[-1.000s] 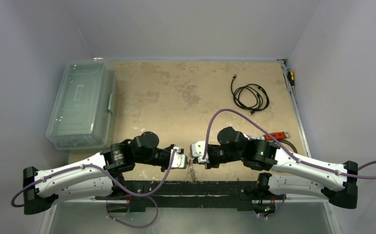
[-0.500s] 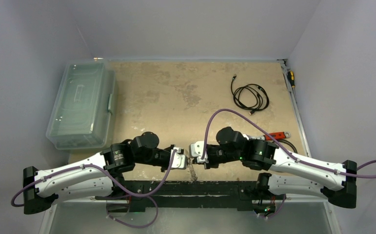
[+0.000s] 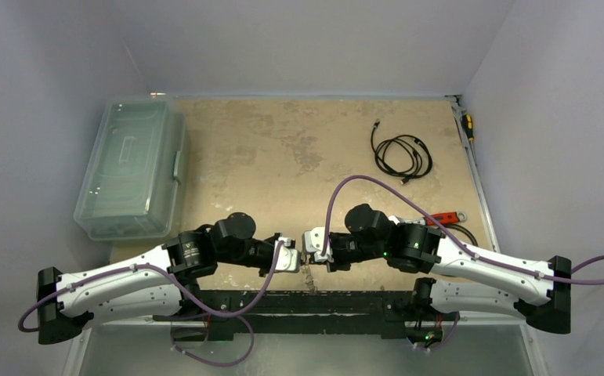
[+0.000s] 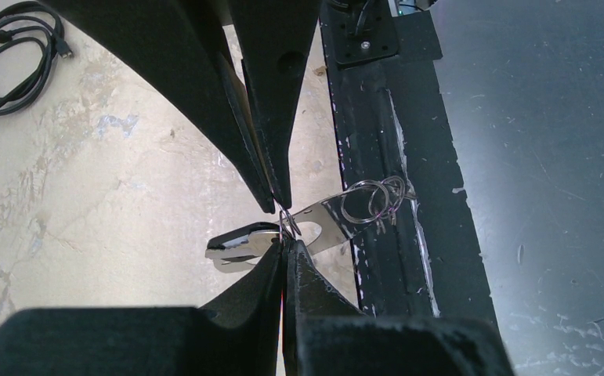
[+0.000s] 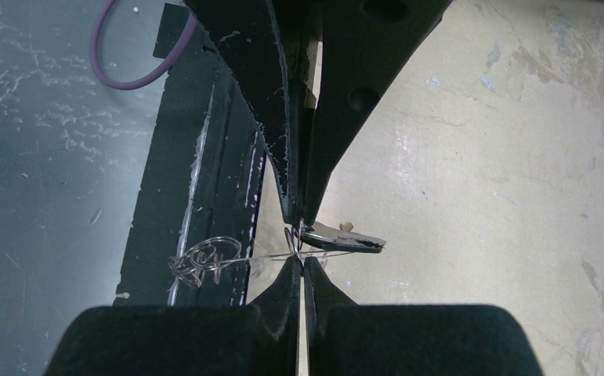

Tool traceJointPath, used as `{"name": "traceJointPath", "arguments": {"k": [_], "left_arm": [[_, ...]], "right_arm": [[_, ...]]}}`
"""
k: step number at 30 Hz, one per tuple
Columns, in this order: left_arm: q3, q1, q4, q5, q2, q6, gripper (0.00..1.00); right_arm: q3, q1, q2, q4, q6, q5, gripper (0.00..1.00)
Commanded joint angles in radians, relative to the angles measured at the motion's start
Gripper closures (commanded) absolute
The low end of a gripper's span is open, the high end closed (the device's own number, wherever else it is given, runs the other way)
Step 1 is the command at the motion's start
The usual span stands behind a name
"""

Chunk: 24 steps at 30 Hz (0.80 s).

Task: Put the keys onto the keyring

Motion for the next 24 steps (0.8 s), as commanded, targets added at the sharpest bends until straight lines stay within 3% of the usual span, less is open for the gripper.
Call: {"name": "traceJointPath", "arguments": {"k": [1, 24], "left_arm": [[-0.005, -0.010, 0.042, 0.043, -0.009, 0.000, 1.00], [-0.013, -0.021, 0.048, 0.051, -0.022, 0.005, 1.00]], "right_arm": [[0.056, -0.002, -0.010, 0.043, 0.008, 0.004, 1.00], [0.083, -0.015, -0.007, 0.035, 0.059, 0.047, 1.00]]}}
